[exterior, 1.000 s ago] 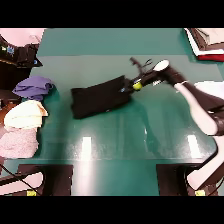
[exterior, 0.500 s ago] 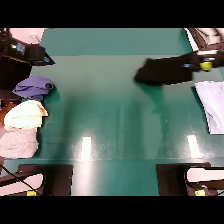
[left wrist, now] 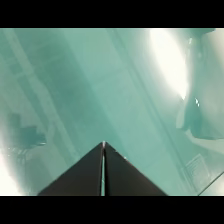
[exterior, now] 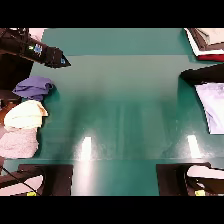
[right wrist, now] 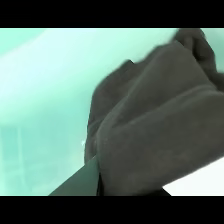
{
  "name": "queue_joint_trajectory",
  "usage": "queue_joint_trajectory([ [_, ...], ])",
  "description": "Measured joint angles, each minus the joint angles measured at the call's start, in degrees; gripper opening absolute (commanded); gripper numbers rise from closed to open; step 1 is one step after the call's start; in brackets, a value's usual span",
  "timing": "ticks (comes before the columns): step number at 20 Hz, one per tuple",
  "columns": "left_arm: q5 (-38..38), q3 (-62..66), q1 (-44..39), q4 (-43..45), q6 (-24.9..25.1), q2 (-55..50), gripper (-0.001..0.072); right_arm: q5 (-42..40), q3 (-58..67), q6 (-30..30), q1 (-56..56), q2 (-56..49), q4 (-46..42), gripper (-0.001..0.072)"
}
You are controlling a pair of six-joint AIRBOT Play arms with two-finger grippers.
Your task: Fold the shirts.
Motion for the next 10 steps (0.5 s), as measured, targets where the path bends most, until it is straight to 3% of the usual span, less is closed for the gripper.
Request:
queue_joint_trajectory([
  [10,0.2,0.0,-0.3,0.9,0.0,0.0,0.003,-5.5,0.0,-0.4,-1.5,8.0,-1.0,0.0018],
])
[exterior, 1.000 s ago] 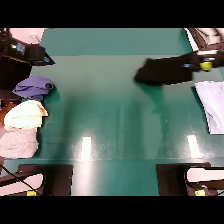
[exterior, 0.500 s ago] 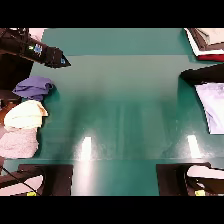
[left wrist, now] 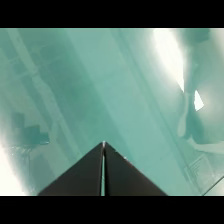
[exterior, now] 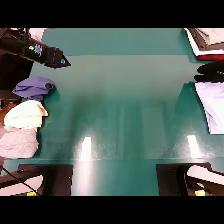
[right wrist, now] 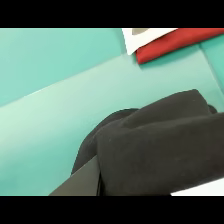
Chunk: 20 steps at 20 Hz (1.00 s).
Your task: Fold the shirts.
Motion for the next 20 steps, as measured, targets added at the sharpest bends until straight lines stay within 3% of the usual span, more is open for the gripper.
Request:
queue_joint_trajectory([
  [4,0.0,0.0,0.0,0.6,0.3,0.0,0.0029,4.7,0.0,1.2,0.0,1.4,-5.0,0.0019],
  [11,0.0,0.0,0.0,0.8,1.3,0.0,0.0029,17.2,-1.2,8.7,0.0,2.2,-22.6,0.0041],
  [13,0.0,0.0,0.0,0.9,1.6,0.0,0.003,20.9,-2.6,10.8,0.0,2.2,-28.4,0.0403],
  [14,0.0,0.0,0.0,0.9,1.7,0.0,0.0029,22.4,-3.3,11.5,0.0,2.2,-30.9,0.0491],
  [20,0.0,0.0,0.0,0.9,2.6,0.0,0.003,29.2,-6.7,14.8,0.0,2.3,-40.3,0.0488],
])
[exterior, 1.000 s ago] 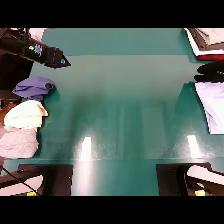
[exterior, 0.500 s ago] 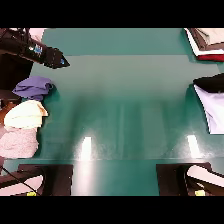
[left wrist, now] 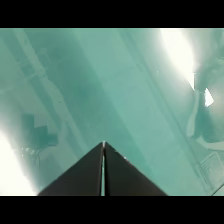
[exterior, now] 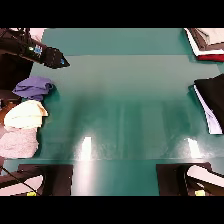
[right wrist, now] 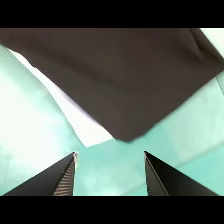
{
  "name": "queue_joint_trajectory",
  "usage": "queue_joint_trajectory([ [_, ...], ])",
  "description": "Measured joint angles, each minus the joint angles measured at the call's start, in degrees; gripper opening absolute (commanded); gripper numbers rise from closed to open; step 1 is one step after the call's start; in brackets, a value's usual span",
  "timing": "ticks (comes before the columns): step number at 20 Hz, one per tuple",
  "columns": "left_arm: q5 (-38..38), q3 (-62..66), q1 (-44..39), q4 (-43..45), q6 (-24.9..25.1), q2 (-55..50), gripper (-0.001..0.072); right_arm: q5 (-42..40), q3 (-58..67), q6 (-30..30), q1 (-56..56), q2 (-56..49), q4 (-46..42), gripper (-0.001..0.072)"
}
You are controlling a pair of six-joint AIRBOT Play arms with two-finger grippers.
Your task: Fold the shirts.
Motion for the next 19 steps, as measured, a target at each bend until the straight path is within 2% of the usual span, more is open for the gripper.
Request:
queue_joint_trajectory([
  [2,0.2,0.0,0.0,0.0,0.2,0.0,0.003,0.6,-0.4,0.9,0.0,0.4,3.4,0.0484],
  [5,1.0,0.0,0.0,0.0,0.4,0.0,0.003,0.6,-0.6,1.7,1.7,2.0,15.1,0.0475],
  [6,1.1,0.0,0.0,-0.1,0.4,0.0,0.003,0.5,-0.6,1.8,2.8,2.8,18.8,0.0394],
  [9,1.8,0.0,0.0,-0.3,0.4,0.0,0.003,0.1,-0.7,2.0,8.1,5.7,27.2,0.0023],
  [12,2.6,0.0,0.0,-0.4,0.5,0.0,0.003,-0.7,-0.7,2.1,15.3,8.6,30.9,0.0021],
  [19,3.4,0.0,0.0,-0.5,0.5,0.0,0.003,-6.1,-0.7,1.5,31.1,12.3,32.9,0.0021],
])
